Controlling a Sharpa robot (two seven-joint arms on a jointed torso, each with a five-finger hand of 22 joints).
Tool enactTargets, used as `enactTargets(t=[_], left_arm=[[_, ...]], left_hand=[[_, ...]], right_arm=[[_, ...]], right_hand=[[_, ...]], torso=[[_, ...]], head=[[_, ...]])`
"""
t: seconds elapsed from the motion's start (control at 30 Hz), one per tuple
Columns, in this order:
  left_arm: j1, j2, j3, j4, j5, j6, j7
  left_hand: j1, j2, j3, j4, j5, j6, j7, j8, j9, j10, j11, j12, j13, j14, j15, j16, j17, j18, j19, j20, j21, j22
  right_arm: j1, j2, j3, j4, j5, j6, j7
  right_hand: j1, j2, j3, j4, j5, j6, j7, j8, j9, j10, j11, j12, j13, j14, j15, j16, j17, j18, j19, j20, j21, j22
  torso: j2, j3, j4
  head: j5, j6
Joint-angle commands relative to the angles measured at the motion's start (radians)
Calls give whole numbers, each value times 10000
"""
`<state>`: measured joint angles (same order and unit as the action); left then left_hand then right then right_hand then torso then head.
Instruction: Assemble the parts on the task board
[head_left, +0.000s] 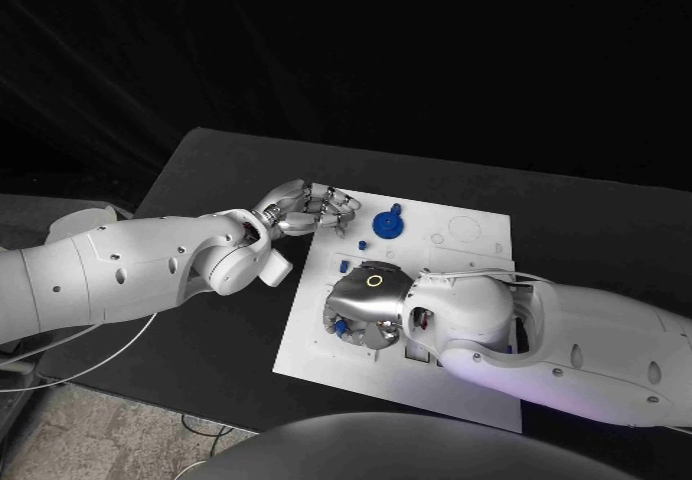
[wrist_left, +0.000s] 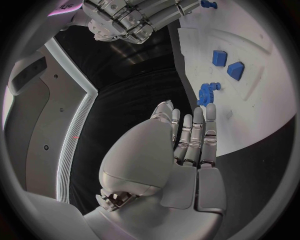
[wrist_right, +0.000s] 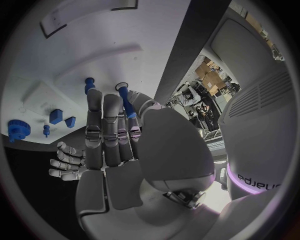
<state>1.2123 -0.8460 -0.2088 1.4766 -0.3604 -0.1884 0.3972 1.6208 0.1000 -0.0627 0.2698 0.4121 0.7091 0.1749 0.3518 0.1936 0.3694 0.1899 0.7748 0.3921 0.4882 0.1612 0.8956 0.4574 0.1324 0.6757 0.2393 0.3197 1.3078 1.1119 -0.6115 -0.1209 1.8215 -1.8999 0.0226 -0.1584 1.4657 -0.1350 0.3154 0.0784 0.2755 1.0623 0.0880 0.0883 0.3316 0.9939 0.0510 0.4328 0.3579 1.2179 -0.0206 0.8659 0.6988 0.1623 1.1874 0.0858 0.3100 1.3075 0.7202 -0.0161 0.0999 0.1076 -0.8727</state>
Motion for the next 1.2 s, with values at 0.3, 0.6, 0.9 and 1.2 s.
enactTargets(t=[0.3, 0.6, 0.9, 1.2], left_arm=[[-4, 21, 2, -3, 40, 279, -71], [-9, 20, 2, -13, 40, 324, -115], [-21, 26, 0, -23, 40, 341, -148], [-26, 24, -1, -23, 40, 344, -184]], left_hand=[[23, 100, 27, 43, 42, -13, 29, 48, -11, 12, 59, 58, -22, 21, 89, 45, -15, 149, -38, 54, -68, 169], [24, 100, 26, 43, 39, -14, 32, 50, -12, 13, 64, 60, -26, 23, 92, 49, -15, 148, -38, 56, -69, 170], [25, 102, 27, 43, 37, -13, 34, 53, -12, 14, 68, 61, -29, 25, 95, 53, -15, 147, -37, 57, -69, 171], [32, 101, 28, 38, 37, -15, 39, 56, -13, 16, 74, 63, -36, 28, 100, 58, -16, 145, -38, 60, -71, 174]], right_arm=[[-33, -36, -19, 66, -382, 309, -258], [-46, -82, -19, 73, -379, 298, -228], [-52, -86, -19, 45, -282, 143, -162], [-54, -88, -19, 29, -207, -23, -145]], right_hand=[[-293, -270, -107, 55, -600, -540, -284, -209, -147, -1256, 286, -96, 162, -558, 154, -276, -267, 154, -302, 125, -291, 182], [-216, -145, -114, -17, -536, 185, -285, 237, 87, -1488, 268, 231, 420, -703, 158, -205, -218, 179, -342, 158, -409, 206], [-333, -159, -225, 18, -822, -142, -294, 146, 204, -1636, 304, 405, 547, -734, 183, -152, -202, 174, -324, 180, -475, 208], [-475, -175, -428, 150, -1280, -705, -244, -69, 242, -2180, 372, 564, 719, -801, 242, -115, -205, 173, -310, 249, -633, 171]], torso=[[-2, 2, 0], [-9, 2, 9], [-5, -3, 0], [-4, -3, 4]], head=[[-8, 1], [-3, 1], [2, 1], [15, 1]])
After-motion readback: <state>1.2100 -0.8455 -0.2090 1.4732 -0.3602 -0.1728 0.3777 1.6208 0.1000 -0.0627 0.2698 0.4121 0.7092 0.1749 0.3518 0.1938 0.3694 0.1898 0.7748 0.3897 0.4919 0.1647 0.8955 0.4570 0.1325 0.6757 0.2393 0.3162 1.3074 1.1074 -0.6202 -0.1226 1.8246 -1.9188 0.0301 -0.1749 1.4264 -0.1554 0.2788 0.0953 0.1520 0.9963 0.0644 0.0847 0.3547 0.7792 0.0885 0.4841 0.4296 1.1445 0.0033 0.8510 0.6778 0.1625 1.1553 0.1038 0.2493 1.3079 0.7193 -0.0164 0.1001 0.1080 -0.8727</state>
